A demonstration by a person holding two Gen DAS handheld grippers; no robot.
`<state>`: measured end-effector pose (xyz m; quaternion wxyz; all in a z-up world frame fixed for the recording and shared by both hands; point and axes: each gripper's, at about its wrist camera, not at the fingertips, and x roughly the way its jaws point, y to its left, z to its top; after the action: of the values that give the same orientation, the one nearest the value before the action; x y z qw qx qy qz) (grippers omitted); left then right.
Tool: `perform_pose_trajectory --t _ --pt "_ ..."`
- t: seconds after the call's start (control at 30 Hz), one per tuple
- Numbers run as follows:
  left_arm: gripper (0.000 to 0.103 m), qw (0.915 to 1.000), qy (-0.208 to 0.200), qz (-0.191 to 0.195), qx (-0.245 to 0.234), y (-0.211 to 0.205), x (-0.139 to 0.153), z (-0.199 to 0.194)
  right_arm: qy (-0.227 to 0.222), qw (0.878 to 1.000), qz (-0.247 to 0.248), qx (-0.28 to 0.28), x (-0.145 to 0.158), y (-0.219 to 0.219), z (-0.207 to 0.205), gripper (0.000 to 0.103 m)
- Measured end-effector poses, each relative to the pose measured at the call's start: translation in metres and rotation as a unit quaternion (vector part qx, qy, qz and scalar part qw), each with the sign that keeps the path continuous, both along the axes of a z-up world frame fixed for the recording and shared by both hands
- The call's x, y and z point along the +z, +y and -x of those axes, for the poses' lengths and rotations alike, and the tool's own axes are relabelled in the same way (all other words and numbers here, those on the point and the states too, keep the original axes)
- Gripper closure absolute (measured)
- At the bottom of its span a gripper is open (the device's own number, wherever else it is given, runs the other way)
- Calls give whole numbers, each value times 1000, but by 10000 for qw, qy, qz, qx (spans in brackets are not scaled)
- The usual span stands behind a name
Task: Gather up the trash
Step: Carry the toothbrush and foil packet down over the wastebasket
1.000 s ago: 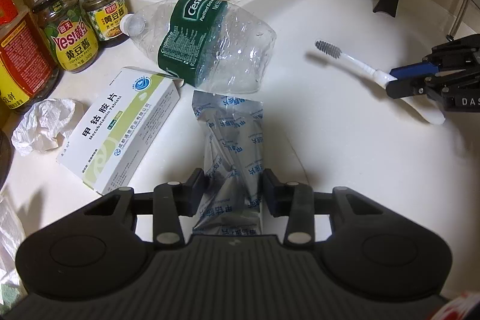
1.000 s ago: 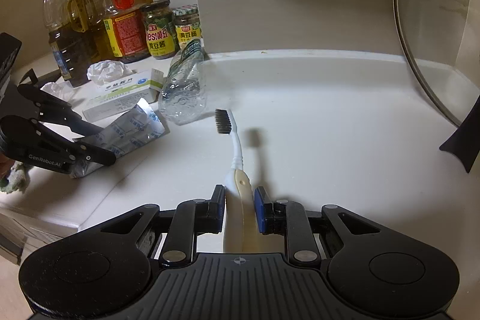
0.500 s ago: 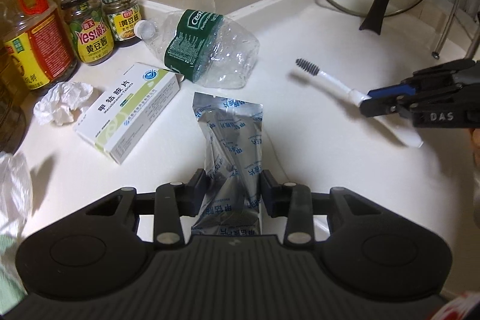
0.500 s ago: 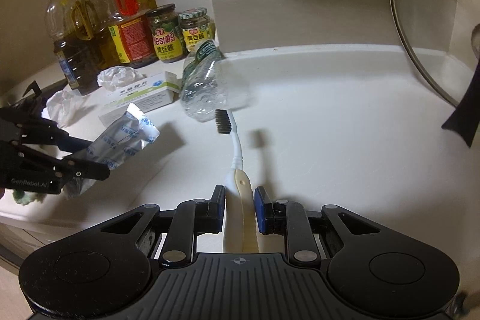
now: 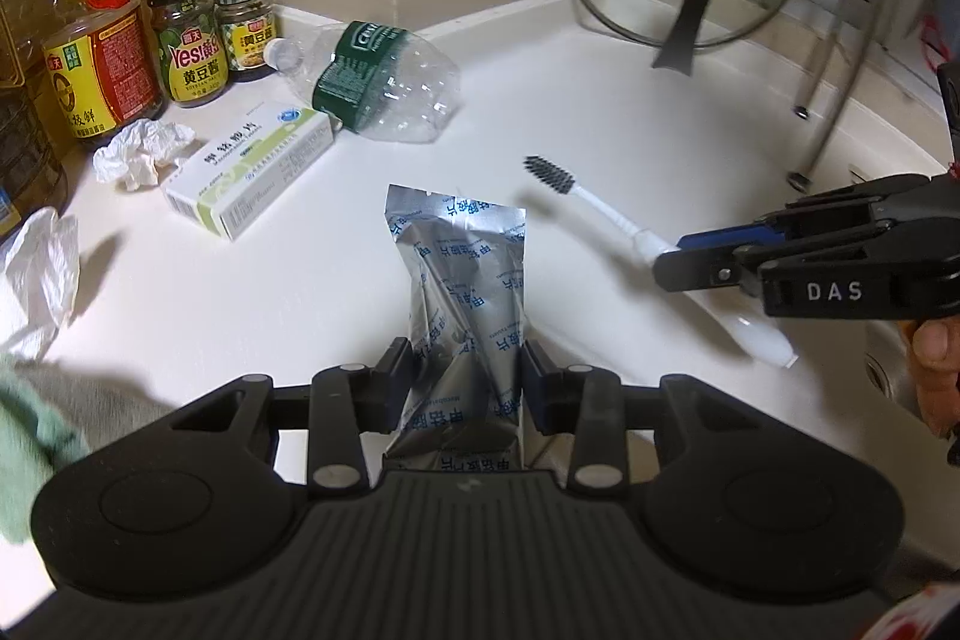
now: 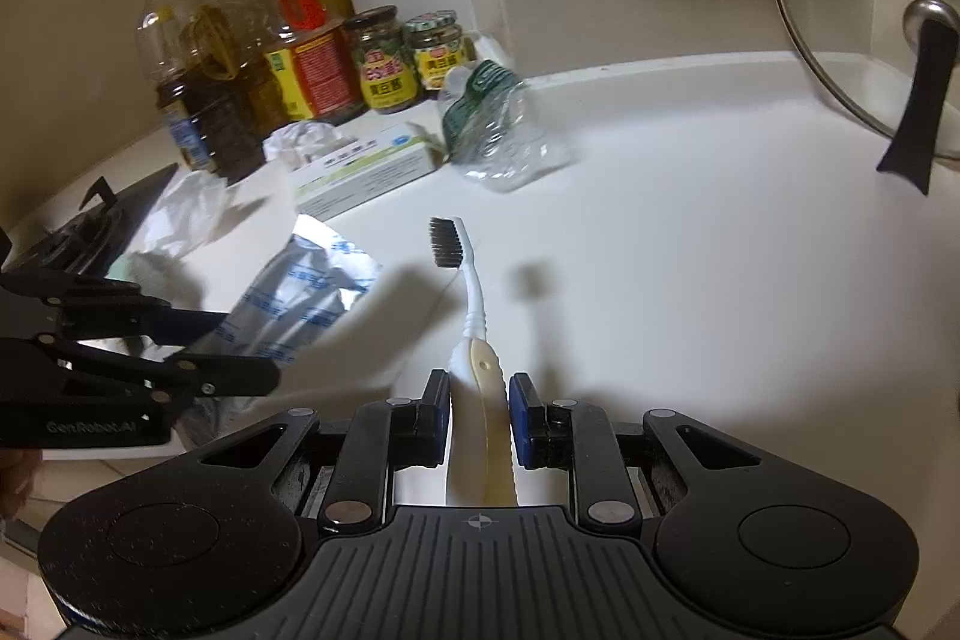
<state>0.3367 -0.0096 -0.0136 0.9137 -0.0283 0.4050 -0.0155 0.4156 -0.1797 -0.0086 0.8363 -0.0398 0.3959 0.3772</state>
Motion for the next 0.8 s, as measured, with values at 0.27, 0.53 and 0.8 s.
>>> perform_pose_trajectory --t 0.27,0.53,0.8 --pt "68 9998 -28 46 -182 -7 -1 55 92 9999 -44 -83 2 6 69 82" --pt "68 9997 118 37 -232 -7 -12 106 206 9996 110 -135 -14 9 128 82" --pt "68 9991 380 70 -172 -5 -38 135 336 9984 356 -289 -45 11 159 82"
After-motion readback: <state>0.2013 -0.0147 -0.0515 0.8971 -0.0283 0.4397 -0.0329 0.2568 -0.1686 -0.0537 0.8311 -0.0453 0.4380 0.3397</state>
